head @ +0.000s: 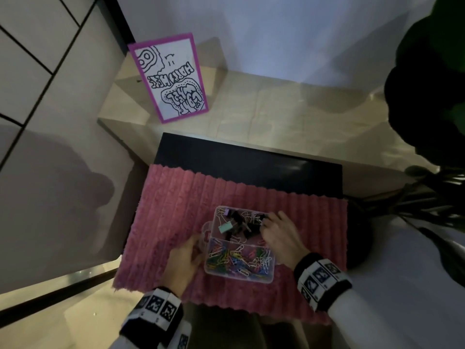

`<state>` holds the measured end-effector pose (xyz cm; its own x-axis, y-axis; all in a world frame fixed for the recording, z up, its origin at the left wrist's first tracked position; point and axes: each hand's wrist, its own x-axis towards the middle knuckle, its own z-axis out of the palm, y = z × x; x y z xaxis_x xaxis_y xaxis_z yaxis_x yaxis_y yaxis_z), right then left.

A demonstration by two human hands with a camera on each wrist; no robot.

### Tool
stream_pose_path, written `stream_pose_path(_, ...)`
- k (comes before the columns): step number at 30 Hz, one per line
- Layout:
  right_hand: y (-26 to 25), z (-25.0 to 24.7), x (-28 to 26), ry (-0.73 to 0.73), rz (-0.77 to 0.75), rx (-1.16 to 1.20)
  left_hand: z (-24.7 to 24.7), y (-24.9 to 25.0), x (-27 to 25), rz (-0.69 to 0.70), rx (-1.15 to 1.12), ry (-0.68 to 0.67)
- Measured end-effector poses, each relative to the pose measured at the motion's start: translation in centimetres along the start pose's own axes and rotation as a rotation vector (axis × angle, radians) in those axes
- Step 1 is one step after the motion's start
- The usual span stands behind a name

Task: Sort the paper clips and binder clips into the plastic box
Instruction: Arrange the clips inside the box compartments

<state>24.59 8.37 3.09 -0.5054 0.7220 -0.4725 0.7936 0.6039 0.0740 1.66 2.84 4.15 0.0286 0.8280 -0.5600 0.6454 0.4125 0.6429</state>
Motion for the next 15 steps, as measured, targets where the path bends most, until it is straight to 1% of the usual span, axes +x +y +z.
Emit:
stream_pose_path(5,0.5,-0.2,0.1,0.0,-0.074,-0.019,-0.2,-0.2,0.4,-0.015,-0.023,-0.018)
stream_pose_path(9,1.4,-0.3,0.3,0.027,-0.125,-0.015,-0.3,-0.3,0.6,-0.012,0.012,-0.023)
stream_pose_path(11,2.2,-1.2,-0.2,0.114,-0.087,0.062,-0.3,-0.1,0.5,0.002,0.021,-0.018)
stream_pose_path(13,2.2,-2.0,-1.4,0.24,-0.048,0.232,-0.2,0.0,0.3,0.017,0.035,-0.015)
stream_pose_path(14,1.5,-2.2,-2.3,0.272,-0.035,0.3,-0.2,0.0,0.3,0.021,0.04,-0.01)
stream_pose_path(15,0.5,-2.3,-3.3,0.27,-0.023,0.343,-0.1,0.0,0.3,0.023,0.042,0.001)
